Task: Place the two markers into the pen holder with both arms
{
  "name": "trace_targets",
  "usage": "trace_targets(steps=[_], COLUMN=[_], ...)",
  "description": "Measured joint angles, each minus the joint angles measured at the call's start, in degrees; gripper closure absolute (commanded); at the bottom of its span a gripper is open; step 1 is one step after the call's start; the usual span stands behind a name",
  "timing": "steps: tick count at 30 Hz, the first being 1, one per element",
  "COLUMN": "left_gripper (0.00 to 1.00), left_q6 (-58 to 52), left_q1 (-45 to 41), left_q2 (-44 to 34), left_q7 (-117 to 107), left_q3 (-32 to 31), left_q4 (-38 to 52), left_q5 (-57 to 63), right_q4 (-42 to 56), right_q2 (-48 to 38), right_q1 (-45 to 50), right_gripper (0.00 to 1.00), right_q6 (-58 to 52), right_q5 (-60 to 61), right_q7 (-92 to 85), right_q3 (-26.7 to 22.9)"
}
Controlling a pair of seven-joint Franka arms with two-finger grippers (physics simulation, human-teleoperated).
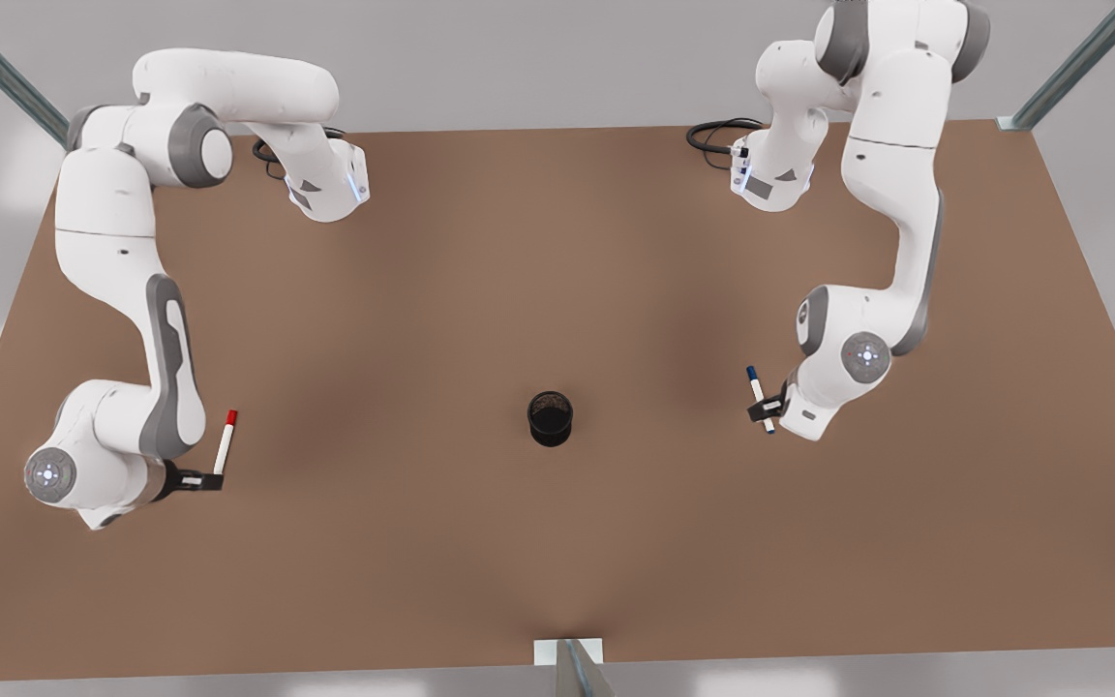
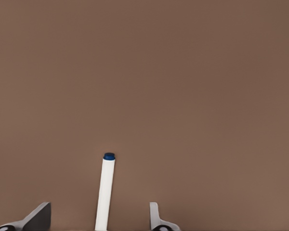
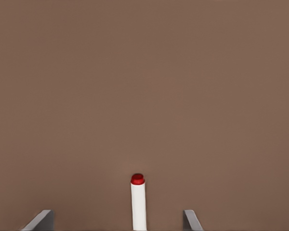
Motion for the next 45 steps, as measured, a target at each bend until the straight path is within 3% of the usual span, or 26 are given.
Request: trace_targets(steps=[3,7,12,13,19,25,29,33,34,41,45], left_gripper=[0.00,0.24,0.29,0.31,0.32,0.33,0.35,0.45,0.48,0.52,0.56], left_q6=[0.0,-0.1,-0.1,-0.1,-0.1,-0.1,-0.1,-0.1,-0.1,-0.1,0.0], left_q1=[0.0,0.0,0.1,0.1,0.3,0.5,0.6,0.6,0.6,1.1,1.5], left_q2=[1.0,2.2,3.8,3.9,5.3,7.4,8.9,9.8,9.9,11.3,11.9], left_q7=[-1.2,-2.3,-3.2,-3.2,-2.0,0.5,2.2,3.7,4.0,5.8,6.6], left_q3=[0.0,0.0,0.0,0.0,0.0,0.1,0.1,0.2,0.2,0.2,0.1], left_q4=[-0.1,-0.1,0.4,0.5,2.8,5.2,7.3,7.9,8.0,8.7,8.9], left_q5=[1.4,2.2,2.5,2.5,2.6,2.6,3.0,3.4,3.5,3.7,3.7], right_q4=[-6.9,-13.5,-14.2,-14.2,-14.3,-15.4,-15.8,-15.9,-15.9,-10.3,-4.1], right_q2=[-2.6,-4.3,-3.9,-3.8,-3.0,-2.8,-2.8,-2.9,-2.9,-4.9,-6.2], right_q1=[0.0,-0.1,0.2,0.3,0.3,-0.4,-0.5,-0.5,-0.5,0.0,-0.4], right_gripper=[0.00,0.00,0.02,0.10,0.33,0.35,0.46,0.76,0.79,0.79,0.79], right_q6=[3.3,9.3,13.4,14.0,16.1,18.0,18.9,19.4,19.5,17.4,12.7], right_q5=[-0.2,-1.1,-2.8,-3.1,-4.0,-4.1,-4.1,-4.1,-3.9,-3.3,-3.2], right_q7=[-0.8,-1.0,-1.1,-1.0,-0.7,-0.5,-0.4,-0.3,-0.4,-1.2,-2.6], right_q3=[0.1,0.0,-0.1,-0.1,-0.1,-0.1,0.0,0.0,0.0,1.7,9.9])
